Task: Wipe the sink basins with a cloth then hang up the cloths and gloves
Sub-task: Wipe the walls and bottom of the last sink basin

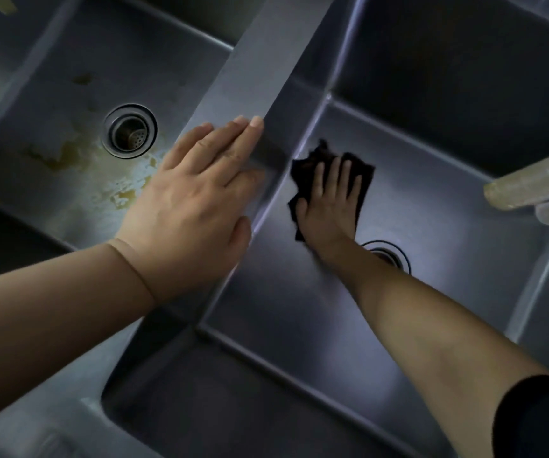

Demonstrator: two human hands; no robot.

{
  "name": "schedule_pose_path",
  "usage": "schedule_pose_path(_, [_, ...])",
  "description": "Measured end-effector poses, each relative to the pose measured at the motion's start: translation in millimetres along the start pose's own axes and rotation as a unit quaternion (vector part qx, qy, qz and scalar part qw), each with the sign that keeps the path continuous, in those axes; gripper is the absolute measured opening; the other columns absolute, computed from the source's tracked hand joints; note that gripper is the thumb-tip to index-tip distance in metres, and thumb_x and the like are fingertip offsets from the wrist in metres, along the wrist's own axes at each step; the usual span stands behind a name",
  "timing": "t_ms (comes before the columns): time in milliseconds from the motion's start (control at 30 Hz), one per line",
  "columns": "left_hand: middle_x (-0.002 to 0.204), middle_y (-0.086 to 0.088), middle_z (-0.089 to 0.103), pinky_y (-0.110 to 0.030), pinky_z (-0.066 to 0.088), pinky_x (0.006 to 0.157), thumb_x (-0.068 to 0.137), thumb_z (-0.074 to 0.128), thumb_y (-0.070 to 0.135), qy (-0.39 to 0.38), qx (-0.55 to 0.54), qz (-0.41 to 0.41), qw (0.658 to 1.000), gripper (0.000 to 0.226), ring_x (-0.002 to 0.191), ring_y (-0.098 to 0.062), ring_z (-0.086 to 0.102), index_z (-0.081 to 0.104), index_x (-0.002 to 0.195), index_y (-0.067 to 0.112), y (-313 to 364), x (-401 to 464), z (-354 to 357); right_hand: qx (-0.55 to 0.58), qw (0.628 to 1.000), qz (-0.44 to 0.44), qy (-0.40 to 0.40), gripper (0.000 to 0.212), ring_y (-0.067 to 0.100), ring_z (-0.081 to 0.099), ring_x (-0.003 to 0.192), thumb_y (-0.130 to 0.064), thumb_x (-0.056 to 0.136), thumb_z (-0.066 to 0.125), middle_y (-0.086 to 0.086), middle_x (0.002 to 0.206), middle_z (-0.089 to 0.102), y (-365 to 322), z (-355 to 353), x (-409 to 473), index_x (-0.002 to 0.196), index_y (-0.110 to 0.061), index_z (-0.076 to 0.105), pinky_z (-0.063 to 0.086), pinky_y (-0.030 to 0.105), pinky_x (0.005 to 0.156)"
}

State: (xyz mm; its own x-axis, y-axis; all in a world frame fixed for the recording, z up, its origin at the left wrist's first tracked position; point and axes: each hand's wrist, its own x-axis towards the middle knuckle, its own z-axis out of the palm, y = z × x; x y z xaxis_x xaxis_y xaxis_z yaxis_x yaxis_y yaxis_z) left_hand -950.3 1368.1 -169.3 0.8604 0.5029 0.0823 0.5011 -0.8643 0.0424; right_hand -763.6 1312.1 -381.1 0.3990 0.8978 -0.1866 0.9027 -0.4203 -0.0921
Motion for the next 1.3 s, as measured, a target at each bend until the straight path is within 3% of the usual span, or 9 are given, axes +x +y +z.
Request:
schedule_pose_path(133, [0.148,-0.019,0.035,-0.047,0.025,0.114,0.075,0.051,0.023,-0.009,0.011,-0.003,1.000,0.041,0.136,-0.034,0.036,0.066,0.110,0.006,2.3,-0.2,-3.2,-0.009,0.995,-0.093,-0.029,0.074,0.042,0.005,0.143,-0.041,0.086,0.038,0.027,0.153,0.014,-31.1,13.3,-61.3,0.148,-0.004,0.021,-0.001,0.058,0.115])
schedule_pose_path(267, [0.147,-0.020,0.036,-0.047,0.027,0.113,0.070,0.055,0.018,-0.009,0.020,-0.002,1.000,0.038,0.134,-0.035,0.038,0.067,0.104,0.004,4.8,-0.5,-5.1,-0.010,0.976,-0.214,-0.043,0.076,0.042,0.020,0.141,-0.043,0.081,0.054,0.024,0.150,0.027,-45.4,20.9,-133.0,0.145,-0.006,0.034,0.010,0.061,0.112])
schedule_pose_path(433, [0.147,-0.021,0.037,-0.048,0.028,0.112,0.069,0.052,0.016,-0.002,0.026,-0.001,1.000,0.038,0.134,-0.035,0.039,0.068,0.102,0.004,8.1,-1.6,-5.9,-0.050,0.925,-0.366,-0.091,0.074,0.033,0.027,0.140,-0.048,0.079,0.054,0.014,0.150,0.034,-4.5,15.5,-191.8,0.143,-0.013,0.041,0.022,0.057,0.112])
schedule_pose_path(600, [0.147,-0.023,0.035,-0.049,0.028,0.111,0.068,0.053,0.020,-0.014,0.043,0.006,0.999,0.036,0.133,-0.036,0.038,0.069,0.097,0.005,9.5,-1.4,-3.9,-0.063,0.904,-0.411,-0.101,0.075,0.029,0.029,0.139,-0.048,0.075,0.053,0.012,0.149,0.036,55.8,12.2,-225.1,0.142,-0.015,0.042,0.016,0.048,0.110])
schedule_pose_path(800, [0.147,-0.024,0.034,-0.050,0.028,0.111,0.068,0.053,0.022,-0.019,0.048,0.010,0.999,0.034,0.133,-0.037,0.037,0.070,0.094,0.007,9.0,-0.4,-0.9,-0.039,0.894,-0.434,-0.106,0.077,0.031,0.019,0.143,-0.046,0.078,0.046,0.012,0.153,0.027,51.2,16.1,-191.9,0.146,-0.012,0.032,0.013,0.050,0.114])
schedule_pose_path(933, [0.146,-0.024,0.037,-0.050,0.029,0.110,0.071,0.052,0.020,-0.010,0.048,0.011,0.999,0.028,0.131,-0.037,0.039,0.070,0.088,0.007,9.4,-0.6,-1.7,-0.003,0.921,-0.382,-0.072,0.074,0.034,0.027,0.140,-0.041,0.077,0.046,0.015,0.150,0.034,42.0,6.8,-124.2,0.143,-0.008,0.039,0.015,0.054,0.115])
schedule_pose_path(1100, [0.146,-0.024,0.037,-0.051,0.031,0.109,0.072,0.053,0.018,-0.010,0.062,0.018,0.998,0.027,0.131,-0.039,0.040,0.070,0.088,0.006,9.1,-1.3,0.1,0.028,0.977,-0.211,-0.025,0.072,0.037,0.030,0.138,-0.039,0.077,0.041,0.019,0.148,0.035,71.9,-12.2,-51.3,0.141,-0.005,0.041,0.022,0.053,0.113])
schedule_pose_path(1300, [0.147,-0.026,0.034,-0.051,0.029,0.110,0.072,0.053,0.020,-0.016,0.069,0.020,0.997,0.028,0.132,-0.039,0.037,0.070,0.089,0.005,10.2,-0.6,-1.5,-0.008,0.999,-0.030,-0.031,0.075,0.031,0.008,0.145,-0.040,0.082,0.024,0.017,0.156,0.015,147.0,-26.2,-45.2,0.149,-0.007,0.020,0.002,0.046,0.117])
